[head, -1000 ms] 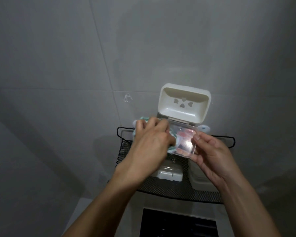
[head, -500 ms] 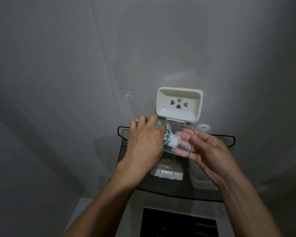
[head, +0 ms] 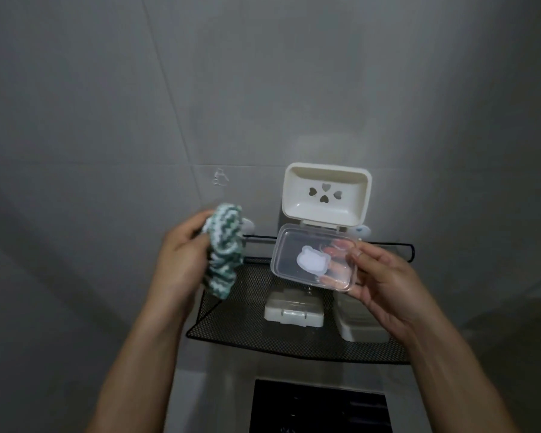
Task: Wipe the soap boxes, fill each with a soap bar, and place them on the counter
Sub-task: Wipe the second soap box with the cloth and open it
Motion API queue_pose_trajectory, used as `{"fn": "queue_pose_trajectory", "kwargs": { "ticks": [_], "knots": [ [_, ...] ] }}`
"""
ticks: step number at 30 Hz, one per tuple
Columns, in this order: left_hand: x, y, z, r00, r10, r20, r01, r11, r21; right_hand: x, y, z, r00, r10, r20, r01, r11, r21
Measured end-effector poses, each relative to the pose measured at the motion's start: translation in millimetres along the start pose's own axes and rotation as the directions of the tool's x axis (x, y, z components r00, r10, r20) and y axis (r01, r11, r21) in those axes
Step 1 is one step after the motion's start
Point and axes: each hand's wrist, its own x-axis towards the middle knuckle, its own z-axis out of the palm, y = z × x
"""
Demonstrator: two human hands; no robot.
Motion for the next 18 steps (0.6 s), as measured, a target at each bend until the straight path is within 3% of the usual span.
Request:
{"fn": "queue_pose_trajectory", "kwargs": {
  "ticks": [4,6,9,12,15,18],
  "knots": [
    [11.9,-23.1,-6.4,0.947,-0.320,-0.031,0.304,0.922,-0.239,-4.2,-2.2,1.2,0.998,0.014,0.060,-0.014,1.000,-0.003],
    [11.2,-35.9,4.4,0.896,-0.441,0.057,0.436,0.846,-0.308,-4.6,-1.1,4.1,0.995,0.024,0.094,-0.023,1.000,-0.012],
    [7.8,-46.8,26.9,0.815,-0.516,0.263,0.579,0.730,-0.364,-2.6,3.2,8.2,0.994,0.042,0.103,-0.036,0.998,-0.055],
    [5.7,-50.6,43.9,0.706,-0.511,0.491,0.707,0.555,-0.438,-0.5,9.0,10.4,0.995,0.057,0.083,-0.049,0.994,-0.099],
    [4.3,-54.3,47.7,0.604,-0.328,0.726,0.783,0.415,-0.464,0.4,11.4,8.5,0.996,0.067,0.063,-0.059,0.991,-0.122],
    [4.9,-58.8,47.2,0.611,-0.260,0.748,0.736,0.535,-0.415,0.6,11.1,3.8,0.996,0.076,0.047,-0.068,0.985,-0.156]
  ]
}}
